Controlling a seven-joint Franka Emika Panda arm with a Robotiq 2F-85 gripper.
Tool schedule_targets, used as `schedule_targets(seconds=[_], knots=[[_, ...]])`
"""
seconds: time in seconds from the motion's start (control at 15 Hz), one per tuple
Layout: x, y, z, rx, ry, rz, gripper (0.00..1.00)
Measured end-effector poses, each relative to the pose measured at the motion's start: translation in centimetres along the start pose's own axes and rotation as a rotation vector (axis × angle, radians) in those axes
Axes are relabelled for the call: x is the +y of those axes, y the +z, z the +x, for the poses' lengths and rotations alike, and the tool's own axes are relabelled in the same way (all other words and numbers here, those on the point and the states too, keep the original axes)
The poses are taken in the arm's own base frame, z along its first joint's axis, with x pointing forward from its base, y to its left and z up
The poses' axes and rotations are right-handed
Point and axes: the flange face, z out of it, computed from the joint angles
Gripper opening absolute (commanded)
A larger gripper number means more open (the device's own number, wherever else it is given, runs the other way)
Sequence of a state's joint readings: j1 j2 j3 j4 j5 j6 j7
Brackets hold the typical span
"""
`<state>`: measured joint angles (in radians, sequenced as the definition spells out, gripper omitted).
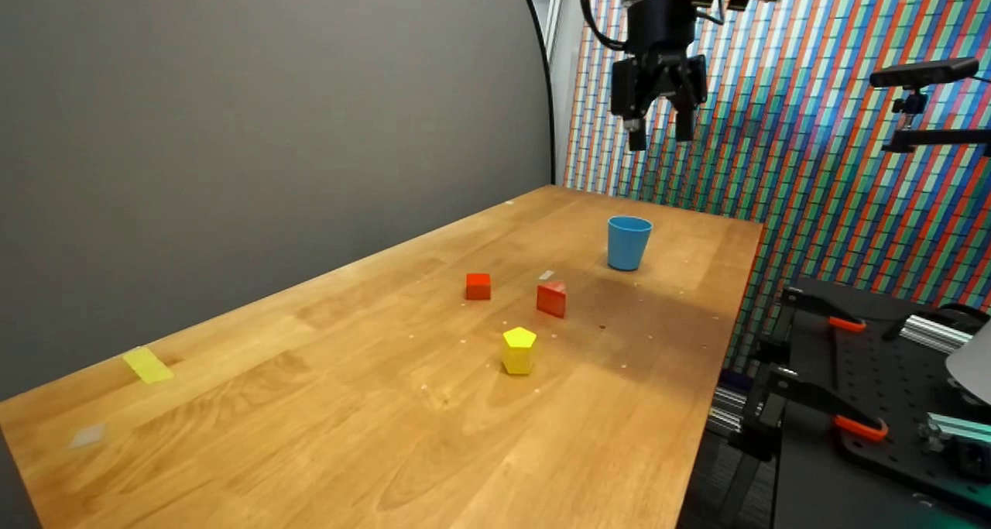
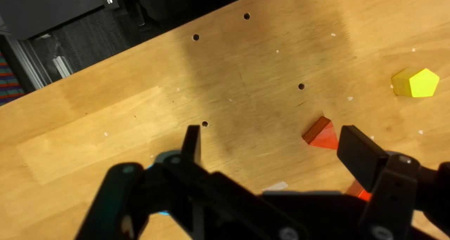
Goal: Place the yellow block inside the blue cup
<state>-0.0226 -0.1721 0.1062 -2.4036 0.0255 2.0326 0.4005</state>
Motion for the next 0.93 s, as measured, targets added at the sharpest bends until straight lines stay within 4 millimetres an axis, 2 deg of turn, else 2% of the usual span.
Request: schedule_targets(seconds=[0.13, 0.33, 0.67, 0.8, 0.93], knots=[[-4.5, 1.9, 1.2, -0.006, -0.028, -0.085, 1.0], [-10.1, 5.0, 3.5, -0.022, -0.081, -0.163, 1.0], [-19.7, 10.7, 6.4, -0.068, -0.206, -0.183, 1.0], [-22.8, 13.0, 6.7, -0.092, -0.257, -0.185, 1.0], [-25.1, 14.9, 6.9, -0.111, -0.303, -0.187, 1.0]])
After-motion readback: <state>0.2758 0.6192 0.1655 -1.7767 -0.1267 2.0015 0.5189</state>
